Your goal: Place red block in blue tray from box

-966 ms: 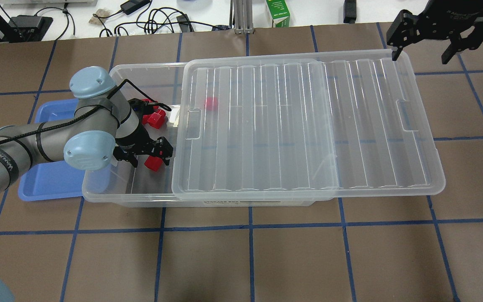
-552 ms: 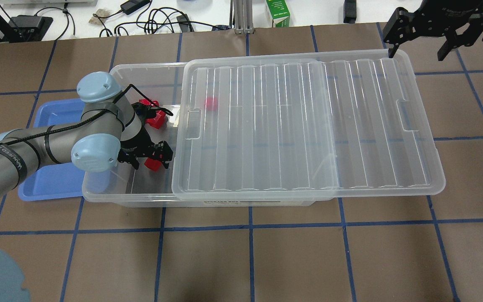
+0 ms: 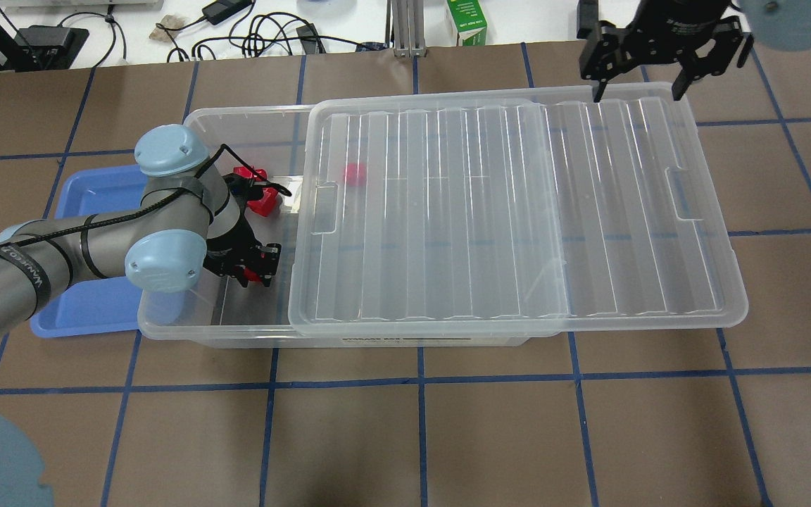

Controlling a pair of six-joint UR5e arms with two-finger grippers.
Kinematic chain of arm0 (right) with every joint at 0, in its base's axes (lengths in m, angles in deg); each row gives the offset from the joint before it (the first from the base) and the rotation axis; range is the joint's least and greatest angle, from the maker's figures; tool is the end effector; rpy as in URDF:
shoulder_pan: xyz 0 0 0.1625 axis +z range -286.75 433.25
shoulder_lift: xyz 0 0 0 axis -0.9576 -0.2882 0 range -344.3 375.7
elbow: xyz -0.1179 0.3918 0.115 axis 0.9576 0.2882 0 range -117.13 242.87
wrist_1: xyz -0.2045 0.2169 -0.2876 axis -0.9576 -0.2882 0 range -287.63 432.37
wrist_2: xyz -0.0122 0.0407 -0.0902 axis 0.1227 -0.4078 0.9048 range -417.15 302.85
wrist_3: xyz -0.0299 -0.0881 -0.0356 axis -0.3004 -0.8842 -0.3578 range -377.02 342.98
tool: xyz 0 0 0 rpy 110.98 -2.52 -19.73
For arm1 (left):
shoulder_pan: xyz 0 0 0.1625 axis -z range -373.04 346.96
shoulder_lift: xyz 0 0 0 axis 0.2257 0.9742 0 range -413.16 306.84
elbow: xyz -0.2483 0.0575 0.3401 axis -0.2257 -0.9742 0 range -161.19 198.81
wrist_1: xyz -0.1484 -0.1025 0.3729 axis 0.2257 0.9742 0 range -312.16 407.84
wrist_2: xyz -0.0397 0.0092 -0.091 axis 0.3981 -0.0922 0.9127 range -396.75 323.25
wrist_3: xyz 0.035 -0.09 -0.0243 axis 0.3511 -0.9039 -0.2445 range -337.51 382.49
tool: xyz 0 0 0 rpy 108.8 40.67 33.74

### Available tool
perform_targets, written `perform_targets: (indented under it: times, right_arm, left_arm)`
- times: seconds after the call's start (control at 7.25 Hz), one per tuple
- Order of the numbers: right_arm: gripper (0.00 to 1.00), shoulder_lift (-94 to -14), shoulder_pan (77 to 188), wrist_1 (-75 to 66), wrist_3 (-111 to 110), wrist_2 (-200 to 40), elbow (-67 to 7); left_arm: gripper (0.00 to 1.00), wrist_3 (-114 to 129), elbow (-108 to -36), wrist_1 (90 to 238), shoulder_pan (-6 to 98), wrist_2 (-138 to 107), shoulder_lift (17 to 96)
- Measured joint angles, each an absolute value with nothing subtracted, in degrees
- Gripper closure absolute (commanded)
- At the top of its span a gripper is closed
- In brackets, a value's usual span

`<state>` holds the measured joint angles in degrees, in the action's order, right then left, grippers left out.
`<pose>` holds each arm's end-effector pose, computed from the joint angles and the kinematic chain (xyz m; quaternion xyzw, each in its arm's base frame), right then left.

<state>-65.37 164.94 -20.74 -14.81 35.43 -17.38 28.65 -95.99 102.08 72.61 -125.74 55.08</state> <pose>0.1453 -0.5603 0.4956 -0.0053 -0.9991 0.0350 0.0213 -0.0964 -0.5147 0.1872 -0.0152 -0.9978 -0.0623 0.0145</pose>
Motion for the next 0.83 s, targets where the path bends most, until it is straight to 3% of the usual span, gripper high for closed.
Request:
perform_targets:
  times: [0.41, 0.83]
  right_arm:
    - [0.0, -71.8, 172.03, -11.5, -12.94, 34.54, -19.28]
    - [0.0, -79.93, 172.02, -13.3, -15.26, 31.67, -27.4]
  left_arm:
    - [1.0, 27.69, -94.08, 104.97, 72.76, -123.74, 49.15]
    - [1.0, 27.44, -83.82, 122.59, 72.15, -125.22, 41.02]
